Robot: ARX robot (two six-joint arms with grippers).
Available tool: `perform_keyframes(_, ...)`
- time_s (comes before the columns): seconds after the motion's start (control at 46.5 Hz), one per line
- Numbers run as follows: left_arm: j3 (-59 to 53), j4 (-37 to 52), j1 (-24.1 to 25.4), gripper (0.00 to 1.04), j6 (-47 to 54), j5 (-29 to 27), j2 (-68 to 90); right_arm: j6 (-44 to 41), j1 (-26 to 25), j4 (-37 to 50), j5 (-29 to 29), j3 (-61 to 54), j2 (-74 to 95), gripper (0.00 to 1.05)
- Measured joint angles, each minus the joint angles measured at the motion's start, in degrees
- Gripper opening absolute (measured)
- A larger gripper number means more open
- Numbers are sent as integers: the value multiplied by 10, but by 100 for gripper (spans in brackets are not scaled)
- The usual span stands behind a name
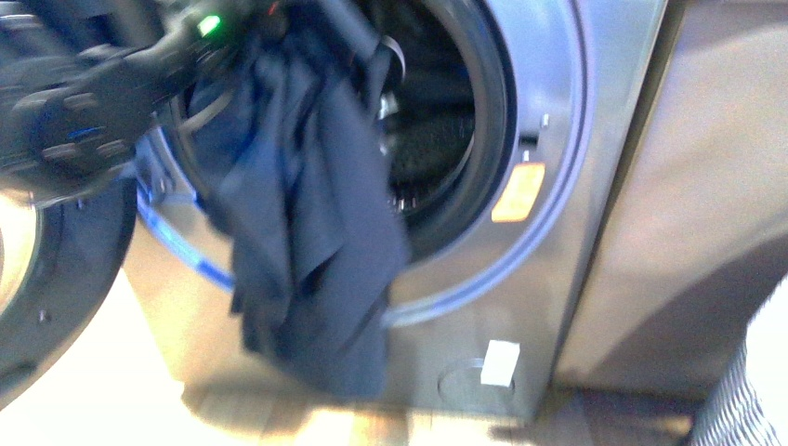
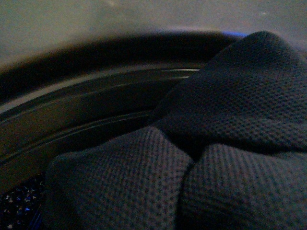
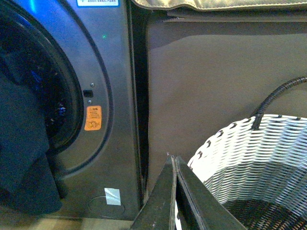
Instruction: Put clothes into washing machine
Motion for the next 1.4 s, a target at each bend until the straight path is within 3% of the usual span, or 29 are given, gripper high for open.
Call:
perform_keyframes(0.624, 136, -22, -16, 6, 19, -82, 162, 0, 0, -57, 0, -54, -111, 2)
perform_keyframes(1.011, 316, -124, -33, 6, 47, -95, 266, 0, 0, -83, 0, -74, -164, 2)
perform_keyframes(1.118, 379, -160, -32, 6, 52, -99, 301, 0, 0, -174, 0, -73, -234, 2)
perform_keyframes(1.398, 563, -267, -16, 6, 61, -115, 394, 0, 0, -183, 0, -73, -259, 2)
